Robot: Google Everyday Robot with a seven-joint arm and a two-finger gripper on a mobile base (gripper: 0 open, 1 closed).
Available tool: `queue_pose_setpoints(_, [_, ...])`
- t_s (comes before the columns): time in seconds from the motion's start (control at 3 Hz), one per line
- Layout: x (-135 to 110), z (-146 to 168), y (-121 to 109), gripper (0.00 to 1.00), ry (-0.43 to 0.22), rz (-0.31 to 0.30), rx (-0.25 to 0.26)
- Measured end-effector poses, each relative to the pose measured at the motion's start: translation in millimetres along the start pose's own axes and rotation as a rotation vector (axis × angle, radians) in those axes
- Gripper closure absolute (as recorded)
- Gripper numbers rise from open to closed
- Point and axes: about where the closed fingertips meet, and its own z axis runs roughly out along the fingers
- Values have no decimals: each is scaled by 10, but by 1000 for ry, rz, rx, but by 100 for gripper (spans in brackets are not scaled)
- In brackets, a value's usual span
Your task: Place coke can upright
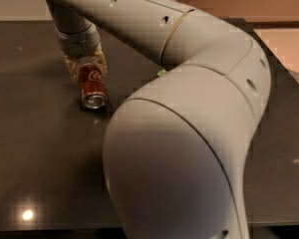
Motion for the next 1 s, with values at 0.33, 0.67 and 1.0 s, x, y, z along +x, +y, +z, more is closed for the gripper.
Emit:
queue_pose_setpoints(0.33, [68,-315,-17,100,-127,-119,33])
queue_pose_setpoints(0.67, [191,-557,-44,100,-253,-224,39])
queue_pose_setpoints(1.0, [318,-742,-87,100,-392,-323,30])
